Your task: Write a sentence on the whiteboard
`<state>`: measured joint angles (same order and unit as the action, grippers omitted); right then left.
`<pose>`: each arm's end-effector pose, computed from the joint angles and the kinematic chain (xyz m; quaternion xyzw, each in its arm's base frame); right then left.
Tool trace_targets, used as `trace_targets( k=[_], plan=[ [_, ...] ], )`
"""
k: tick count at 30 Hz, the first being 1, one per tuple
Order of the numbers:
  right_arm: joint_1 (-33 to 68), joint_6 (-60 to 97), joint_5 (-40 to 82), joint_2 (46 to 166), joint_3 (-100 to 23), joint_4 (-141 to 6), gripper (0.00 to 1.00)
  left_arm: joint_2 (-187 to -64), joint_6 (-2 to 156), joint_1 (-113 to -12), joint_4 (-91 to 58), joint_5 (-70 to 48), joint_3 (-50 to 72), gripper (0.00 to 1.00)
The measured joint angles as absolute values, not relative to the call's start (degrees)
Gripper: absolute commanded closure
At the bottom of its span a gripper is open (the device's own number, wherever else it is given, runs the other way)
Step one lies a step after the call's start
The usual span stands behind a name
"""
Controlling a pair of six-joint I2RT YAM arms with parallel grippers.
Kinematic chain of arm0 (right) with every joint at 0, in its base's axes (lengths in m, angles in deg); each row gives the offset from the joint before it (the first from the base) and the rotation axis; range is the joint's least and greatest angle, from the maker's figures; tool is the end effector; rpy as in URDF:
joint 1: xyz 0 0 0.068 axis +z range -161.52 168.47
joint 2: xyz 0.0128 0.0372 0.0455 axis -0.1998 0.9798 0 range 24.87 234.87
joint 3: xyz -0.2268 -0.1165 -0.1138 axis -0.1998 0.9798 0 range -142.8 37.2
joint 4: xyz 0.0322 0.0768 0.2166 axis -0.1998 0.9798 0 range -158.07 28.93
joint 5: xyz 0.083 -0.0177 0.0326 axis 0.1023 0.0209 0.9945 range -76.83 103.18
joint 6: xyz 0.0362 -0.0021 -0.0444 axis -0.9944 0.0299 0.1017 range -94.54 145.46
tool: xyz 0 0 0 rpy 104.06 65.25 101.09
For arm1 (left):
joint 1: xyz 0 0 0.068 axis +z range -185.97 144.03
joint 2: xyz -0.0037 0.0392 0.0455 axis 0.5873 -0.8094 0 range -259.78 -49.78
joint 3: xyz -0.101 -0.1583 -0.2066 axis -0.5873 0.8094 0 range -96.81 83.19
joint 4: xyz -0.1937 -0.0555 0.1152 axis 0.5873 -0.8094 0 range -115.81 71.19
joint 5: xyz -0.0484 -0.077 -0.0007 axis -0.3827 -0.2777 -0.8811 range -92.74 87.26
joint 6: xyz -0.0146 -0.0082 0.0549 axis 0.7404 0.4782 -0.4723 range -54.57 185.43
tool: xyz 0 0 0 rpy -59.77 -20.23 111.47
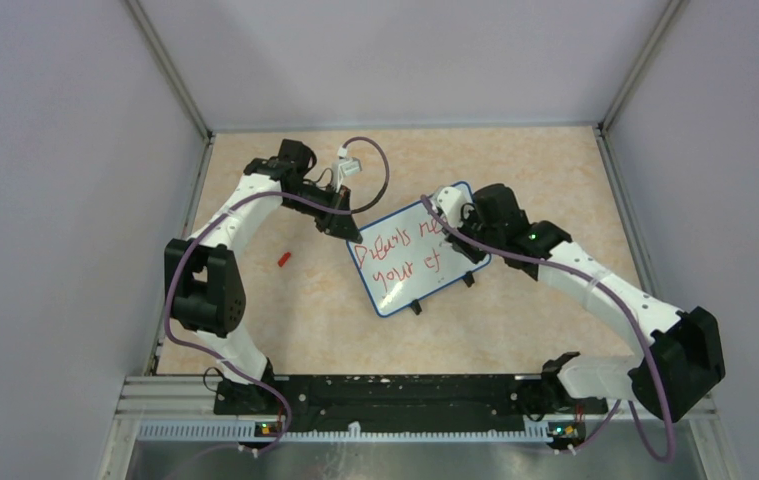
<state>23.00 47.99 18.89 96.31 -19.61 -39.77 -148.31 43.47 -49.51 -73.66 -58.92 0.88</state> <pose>0.1948 0.1388 0.2964 -0.4548 0.7950 0.0871 0.3919 0.2966 -0.1062 0.2877 0.3391 0.8051 -0.4526 0.1788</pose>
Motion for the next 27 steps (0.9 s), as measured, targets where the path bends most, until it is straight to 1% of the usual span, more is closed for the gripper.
trace_targets(
  k=[11,16,22,27],
  plan=[
    [23.17,47.77,19.66,94.97,-15.22,-39.34,1.00,-148.31,43.89,-49.49,-73.39,-58.99,0.95,1.00],
    [25.16,47.40,19.92,94.91,-13.86,-38.46,1.00,-148.31,43.89,-49.44,-73.26,-59.12,1.12,1.00],
    [26.17,47.00,20.33,94.91,-14.74,-37.72,1.00,-148.31,43.89,-49.44,-73.26,-59.29,1.12,1.00],
    [25.51,46.92,20.11,94.91,-18.21,-37.44,1.00,-148.31,43.87,-49.44,-73.29,-59.32,1.12,1.00]
  ],
)
